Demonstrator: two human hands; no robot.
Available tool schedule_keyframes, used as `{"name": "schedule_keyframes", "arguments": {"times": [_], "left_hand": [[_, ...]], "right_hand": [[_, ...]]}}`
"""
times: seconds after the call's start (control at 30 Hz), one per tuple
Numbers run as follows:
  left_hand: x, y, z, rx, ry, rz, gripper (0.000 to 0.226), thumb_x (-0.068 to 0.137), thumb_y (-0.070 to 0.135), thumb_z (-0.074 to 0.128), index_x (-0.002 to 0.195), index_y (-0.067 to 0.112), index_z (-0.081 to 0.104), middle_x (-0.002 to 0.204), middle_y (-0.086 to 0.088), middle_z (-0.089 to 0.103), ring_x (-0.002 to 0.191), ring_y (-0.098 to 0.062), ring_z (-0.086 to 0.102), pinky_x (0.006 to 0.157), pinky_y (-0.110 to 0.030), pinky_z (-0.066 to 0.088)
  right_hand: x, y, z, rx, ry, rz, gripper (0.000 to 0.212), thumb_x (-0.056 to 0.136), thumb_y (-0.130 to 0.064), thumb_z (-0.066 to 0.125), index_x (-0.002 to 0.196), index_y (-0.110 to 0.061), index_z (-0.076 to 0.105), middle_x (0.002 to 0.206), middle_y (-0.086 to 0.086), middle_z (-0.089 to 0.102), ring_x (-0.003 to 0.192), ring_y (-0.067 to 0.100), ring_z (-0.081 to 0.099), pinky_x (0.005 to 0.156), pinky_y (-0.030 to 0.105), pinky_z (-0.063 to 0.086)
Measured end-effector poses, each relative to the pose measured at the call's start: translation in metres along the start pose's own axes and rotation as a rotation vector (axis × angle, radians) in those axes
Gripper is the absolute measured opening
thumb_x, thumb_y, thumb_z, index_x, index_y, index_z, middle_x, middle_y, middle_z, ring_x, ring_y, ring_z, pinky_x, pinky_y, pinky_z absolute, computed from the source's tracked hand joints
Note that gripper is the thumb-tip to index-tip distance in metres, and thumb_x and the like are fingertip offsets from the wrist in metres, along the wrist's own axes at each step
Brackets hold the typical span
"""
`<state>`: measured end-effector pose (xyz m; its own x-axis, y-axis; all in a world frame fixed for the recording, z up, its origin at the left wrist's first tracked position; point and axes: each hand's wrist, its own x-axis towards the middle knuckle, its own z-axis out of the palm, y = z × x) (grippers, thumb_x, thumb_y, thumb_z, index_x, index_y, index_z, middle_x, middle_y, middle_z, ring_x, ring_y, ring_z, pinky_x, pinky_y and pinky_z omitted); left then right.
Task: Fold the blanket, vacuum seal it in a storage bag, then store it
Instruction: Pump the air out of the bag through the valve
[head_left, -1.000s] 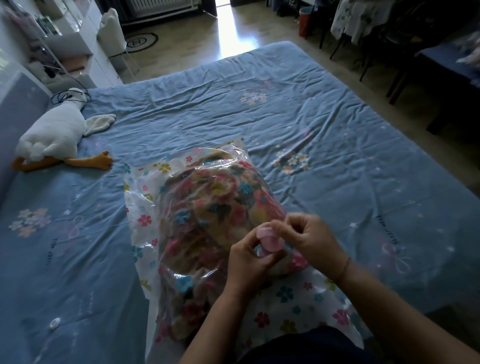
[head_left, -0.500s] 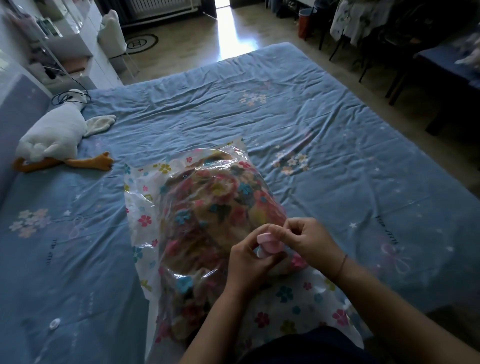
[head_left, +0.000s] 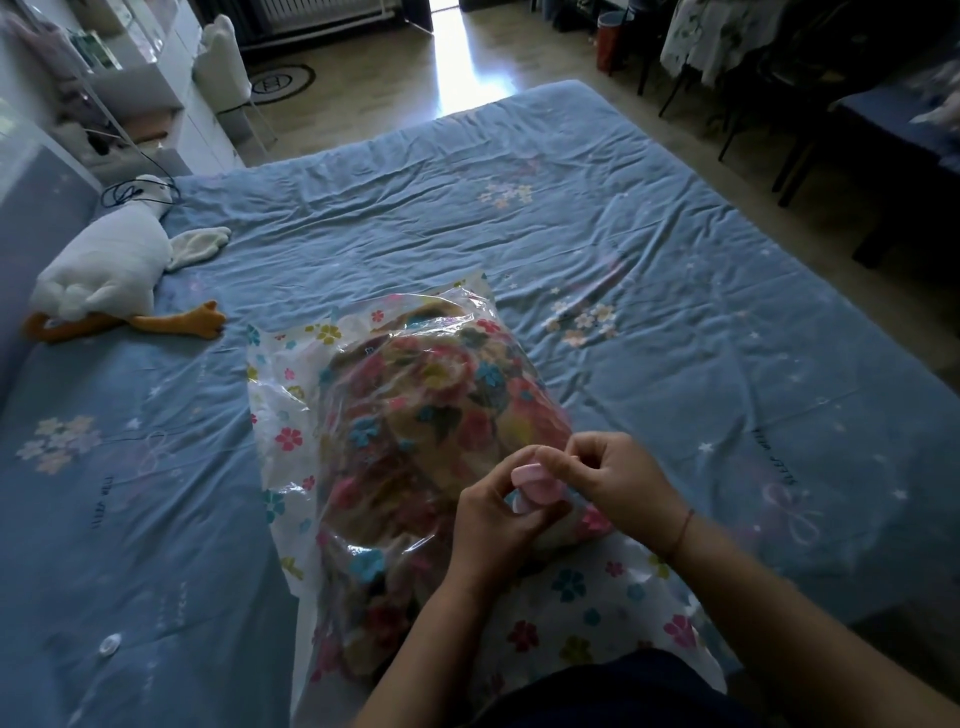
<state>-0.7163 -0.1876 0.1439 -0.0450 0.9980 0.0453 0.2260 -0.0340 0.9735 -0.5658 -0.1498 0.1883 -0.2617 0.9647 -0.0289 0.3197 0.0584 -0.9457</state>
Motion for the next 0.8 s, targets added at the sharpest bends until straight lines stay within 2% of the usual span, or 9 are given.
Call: {"name": "schedule_keyframes", "arguments": {"times": [0.1, 0.23, 0.33, 0.43, 0.53, 0.63, 0.7, 0.8], "left_hand": [[0.001, 0.001, -0.004, 0.020, -0.001, -0.019, 0.044, 0.070, 0.009, 0.086, 0.109, 0.022, 0.071, 0.102, 0.013, 0.074, 0.098, -0.003, 0.068, 0.085, -0.021, 0.053], [0.002, 0.005, -0.005, 0.027, -0.006, -0.021, 0.050, 0.071, 0.009, 0.085, 0.114, 0.027, 0.068, 0.107, 0.016, 0.072, 0.102, 0.001, 0.066, 0.086, -0.015, 0.051], [0.002, 0.004, -0.002, 0.018, -0.008, -0.013, 0.049, 0.070, 0.008, 0.085, 0.114, 0.022, 0.069, 0.106, 0.015, 0.073, 0.100, -0.001, 0.067, 0.086, -0.019, 0.053], [0.001, 0.002, 0.000, 0.012, -0.005, -0.003, 0.045, 0.070, 0.008, 0.085, 0.111, 0.019, 0.071, 0.104, 0.012, 0.074, 0.099, -0.005, 0.069, 0.085, -0.021, 0.053], [0.004, 0.002, -0.003, 0.008, -0.011, -0.022, 0.043, 0.070, 0.010, 0.086, 0.107, 0.024, 0.071, 0.104, 0.011, 0.074, 0.099, -0.005, 0.068, 0.084, -0.020, 0.052], [0.005, 0.002, -0.005, 0.022, -0.021, -0.025, 0.053, 0.070, 0.011, 0.086, 0.115, 0.030, 0.066, 0.110, 0.014, 0.072, 0.105, -0.002, 0.066, 0.090, -0.019, 0.051], [0.005, 0.004, -0.003, 0.015, -0.016, -0.035, 0.055, 0.070, 0.010, 0.086, 0.115, 0.033, 0.065, 0.110, 0.020, 0.071, 0.106, 0.000, 0.065, 0.092, -0.019, 0.051], [0.003, 0.001, 0.001, 0.014, 0.013, -0.033, 0.047, 0.069, 0.008, 0.086, 0.111, 0.022, 0.070, 0.104, 0.016, 0.073, 0.099, -0.002, 0.068, 0.086, -0.022, 0.053]], "right_hand": [[-0.005, -0.044, -0.009, 0.159, 0.040, -0.151, 0.054, 0.083, -0.040, 0.067, 0.055, 0.002, 0.048, 0.049, -0.004, 0.041, 0.047, 0.007, 0.037, 0.047, 0.021, 0.032], [-0.008, -0.083, -0.028, 0.348, 0.021, -0.340, 0.047, 0.083, -0.029, 0.063, 0.055, 0.002, 0.041, 0.050, -0.002, 0.036, 0.047, 0.007, 0.034, 0.047, 0.017, 0.032], [-0.001, -0.049, -0.017, 0.227, 0.009, -0.194, 0.050, 0.085, -0.033, 0.068, 0.057, 0.002, 0.046, 0.050, -0.004, 0.041, 0.046, 0.007, 0.037, 0.047, 0.020, 0.033], [0.001, -0.011, -0.003, 0.057, -0.027, -0.006, 0.043, 0.077, -0.043, 0.066, 0.055, -0.009, 0.052, 0.045, -0.009, 0.045, 0.043, 0.001, 0.039, 0.049, 0.023, 0.034], [-0.002, -0.030, -0.010, 0.158, -0.026, -0.078, 0.049, 0.080, -0.041, 0.069, 0.058, -0.001, 0.054, 0.049, -0.005, 0.046, 0.045, 0.006, 0.040, 0.048, 0.021, 0.035], [-0.001, -0.070, -0.026, 0.415, -0.055, -0.222, 0.036, 0.084, -0.030, 0.066, 0.056, -0.012, 0.051, 0.049, -0.008, 0.041, 0.045, 0.005, 0.035, 0.045, 0.014, 0.032], [0.001, -0.073, -0.030, 0.512, -0.044, -0.273, 0.033, 0.084, -0.026, 0.063, 0.057, -0.012, 0.050, 0.048, -0.009, 0.040, 0.044, 0.005, 0.033, 0.045, 0.013, 0.031], [0.002, -0.042, -0.016, 0.310, -0.022, -0.138, 0.038, 0.086, -0.024, 0.066, 0.058, -0.003, 0.050, 0.049, -0.007, 0.042, 0.046, 0.005, 0.035, 0.047, 0.018, 0.032]]}}
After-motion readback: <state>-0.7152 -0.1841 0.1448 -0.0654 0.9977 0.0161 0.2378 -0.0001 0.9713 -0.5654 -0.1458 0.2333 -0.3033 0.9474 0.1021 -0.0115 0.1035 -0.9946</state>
